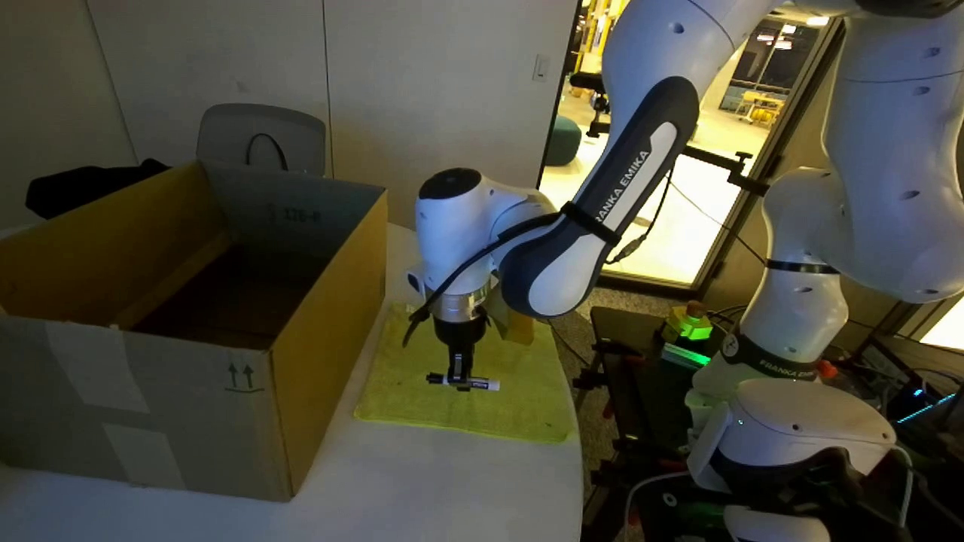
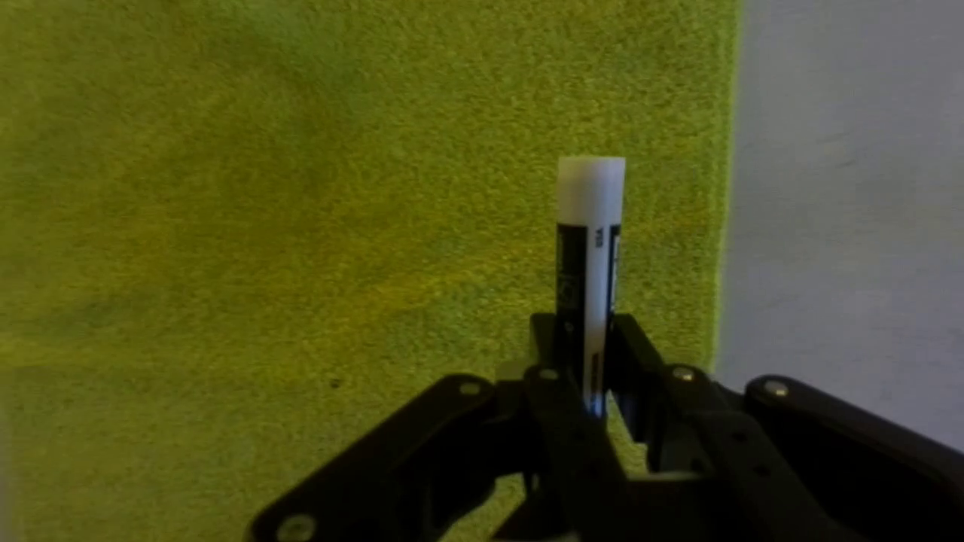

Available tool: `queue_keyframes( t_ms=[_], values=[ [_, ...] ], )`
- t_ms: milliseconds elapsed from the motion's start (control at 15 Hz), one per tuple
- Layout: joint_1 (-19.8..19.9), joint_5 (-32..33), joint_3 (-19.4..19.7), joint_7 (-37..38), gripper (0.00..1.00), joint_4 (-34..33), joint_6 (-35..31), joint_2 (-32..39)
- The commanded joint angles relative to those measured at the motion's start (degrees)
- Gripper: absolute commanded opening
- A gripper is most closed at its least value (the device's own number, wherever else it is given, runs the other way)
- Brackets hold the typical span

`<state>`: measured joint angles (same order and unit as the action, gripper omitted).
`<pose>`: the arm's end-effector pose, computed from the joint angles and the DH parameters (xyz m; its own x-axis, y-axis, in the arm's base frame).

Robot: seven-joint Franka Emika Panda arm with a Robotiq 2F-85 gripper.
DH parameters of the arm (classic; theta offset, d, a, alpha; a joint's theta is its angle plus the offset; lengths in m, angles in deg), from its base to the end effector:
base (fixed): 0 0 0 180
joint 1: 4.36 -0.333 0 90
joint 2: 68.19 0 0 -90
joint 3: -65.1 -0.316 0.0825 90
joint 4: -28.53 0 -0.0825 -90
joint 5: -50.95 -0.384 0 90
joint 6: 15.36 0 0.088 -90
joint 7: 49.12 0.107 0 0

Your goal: Put the marker on the towel then fold the towel twice and put it in the brown box.

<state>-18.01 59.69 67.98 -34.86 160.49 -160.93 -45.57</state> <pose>0.4981 0.0953 0.1623 0.9885 0.0650 -0.1369 0.0819 -0.9892 0.1218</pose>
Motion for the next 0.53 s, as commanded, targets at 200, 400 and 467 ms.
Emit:
queue_keyframes(
  t_ms=[200, 400, 467],
  values=[
    [1.4, 3.9, 3.4, 5.7, 0.07, 0.6, -0.7, 1.7],
    [0.9, 5.5, 4.6, 7.8, 0.07, 0.3, -0.8, 3.0],
    [0.9, 5.9, 4.7, 8.3, 0.07, 0.2, -0.7, 3.4]
  ],
)
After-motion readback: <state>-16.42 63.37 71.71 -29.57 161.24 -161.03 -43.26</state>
